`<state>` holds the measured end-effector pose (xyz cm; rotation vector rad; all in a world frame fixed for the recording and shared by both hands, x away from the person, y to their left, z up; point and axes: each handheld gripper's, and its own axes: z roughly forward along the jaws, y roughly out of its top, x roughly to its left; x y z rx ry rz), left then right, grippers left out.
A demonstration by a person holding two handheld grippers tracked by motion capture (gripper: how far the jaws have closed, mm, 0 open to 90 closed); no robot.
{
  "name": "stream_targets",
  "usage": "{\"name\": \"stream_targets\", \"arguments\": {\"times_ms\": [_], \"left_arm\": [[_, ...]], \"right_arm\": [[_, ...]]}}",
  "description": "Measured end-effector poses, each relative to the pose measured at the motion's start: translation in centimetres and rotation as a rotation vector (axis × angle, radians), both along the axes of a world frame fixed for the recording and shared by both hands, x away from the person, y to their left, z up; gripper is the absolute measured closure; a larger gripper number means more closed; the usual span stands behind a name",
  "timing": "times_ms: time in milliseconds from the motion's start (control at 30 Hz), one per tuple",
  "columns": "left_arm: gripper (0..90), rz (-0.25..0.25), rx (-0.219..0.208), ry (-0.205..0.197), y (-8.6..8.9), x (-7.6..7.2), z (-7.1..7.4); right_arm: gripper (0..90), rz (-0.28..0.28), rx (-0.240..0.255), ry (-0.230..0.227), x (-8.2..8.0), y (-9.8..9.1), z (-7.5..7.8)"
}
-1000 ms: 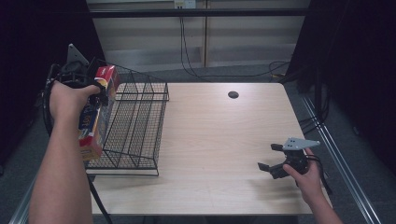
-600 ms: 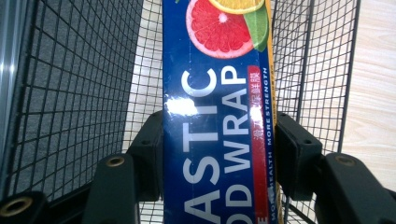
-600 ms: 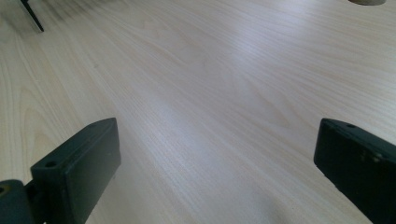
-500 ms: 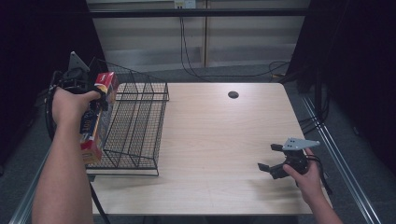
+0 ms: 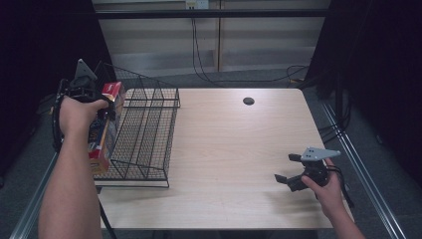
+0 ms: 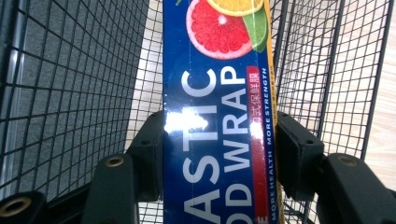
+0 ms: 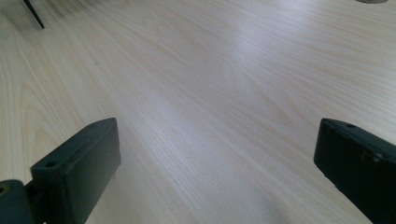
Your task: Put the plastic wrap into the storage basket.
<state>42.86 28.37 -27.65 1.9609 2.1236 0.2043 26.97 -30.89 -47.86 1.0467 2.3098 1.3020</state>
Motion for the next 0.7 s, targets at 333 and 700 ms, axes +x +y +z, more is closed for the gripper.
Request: {"name": "stream_targets", "arguments": {"times_ms": [333, 700], "left_arm": [[43.3, 0.000, -0.008, 0.006, -0.4, 0.3, -0.5], [42.7, 0.042, -0.020, 0.004, -0.1, 0.4, -1.2]], "right_arm": [[0.3, 0.001, 0.003, 0.005, 0.0, 0.0, 0.0], [0.3, -0.005, 0.003, 0.000, -0.1, 0.0, 0.0]]}}
